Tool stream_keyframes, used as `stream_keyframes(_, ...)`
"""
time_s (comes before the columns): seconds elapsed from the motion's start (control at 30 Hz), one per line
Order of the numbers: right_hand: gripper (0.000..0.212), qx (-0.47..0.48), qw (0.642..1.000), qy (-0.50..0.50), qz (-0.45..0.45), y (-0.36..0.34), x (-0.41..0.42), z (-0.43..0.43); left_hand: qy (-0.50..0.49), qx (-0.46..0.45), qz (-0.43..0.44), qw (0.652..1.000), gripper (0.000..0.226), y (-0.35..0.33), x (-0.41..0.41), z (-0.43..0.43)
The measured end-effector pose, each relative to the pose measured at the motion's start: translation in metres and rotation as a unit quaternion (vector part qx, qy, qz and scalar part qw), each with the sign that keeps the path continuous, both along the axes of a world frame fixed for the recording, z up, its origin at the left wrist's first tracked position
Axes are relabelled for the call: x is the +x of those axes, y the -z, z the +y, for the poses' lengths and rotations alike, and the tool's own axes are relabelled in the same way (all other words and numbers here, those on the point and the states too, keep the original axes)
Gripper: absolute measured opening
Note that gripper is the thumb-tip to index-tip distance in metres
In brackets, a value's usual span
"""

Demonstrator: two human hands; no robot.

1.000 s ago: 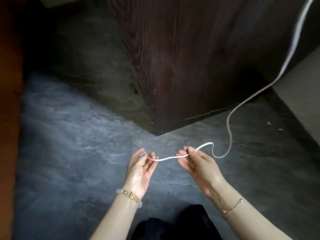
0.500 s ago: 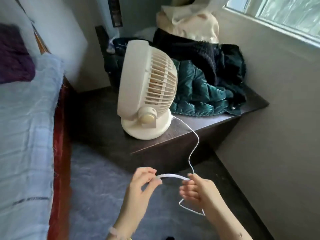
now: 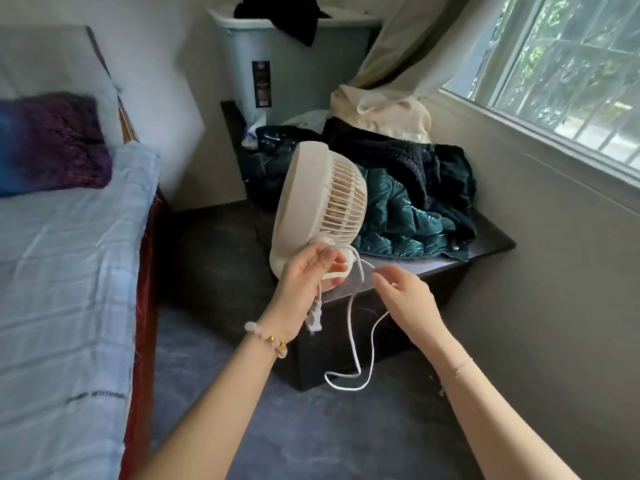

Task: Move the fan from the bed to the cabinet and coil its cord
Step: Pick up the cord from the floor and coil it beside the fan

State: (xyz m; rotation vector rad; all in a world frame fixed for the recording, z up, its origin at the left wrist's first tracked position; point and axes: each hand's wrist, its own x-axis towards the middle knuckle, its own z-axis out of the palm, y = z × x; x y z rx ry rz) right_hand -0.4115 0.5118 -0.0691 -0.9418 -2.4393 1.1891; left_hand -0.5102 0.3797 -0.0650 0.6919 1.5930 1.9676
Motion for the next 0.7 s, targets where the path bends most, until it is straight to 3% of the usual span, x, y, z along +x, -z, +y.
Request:
stream_keyframes(0.1, 0.034, -0.114, 0.983, -0.119, 0.086, -0.001, -0.006, -0.009, 0.013, 0.045, -0.064, 0.997, 0.018, -0.007, -0.008, -0.004)
stream_keyframes(0.33, 0.002, -0.099, 0.978, -0.144, 0.110, 0.010, -0.009, -0.019, 0.037, 0.147, -0.196, 0.969, 0.027, -0.020, -0.018, -0.012)
stream_keyframes(0.47, 0.011, -0.163, 0.968, -0.140, 0.129, 0.018, -0.001, -0.024, 0.059, 0.221, -0.228, 0.946, 0.025, -0.031, -0.024, -0.018)
stream_keyframes(0.6, 0.043, -0.156, 0.959, -0.161, 0.172, 0.011, -0.002, -0.033, 0.091, 0.241, -0.211, 0.943, 0.023, -0.042, -0.023, -0.023)
stream_keyframes(0.7, 0.032, -0.139, 0.951, -0.216, 0.170, 0.005, -0.006, -0.038, 0.101, 0.251, -0.221, 0.937, 0.023, -0.047, -0.018, -0.027)
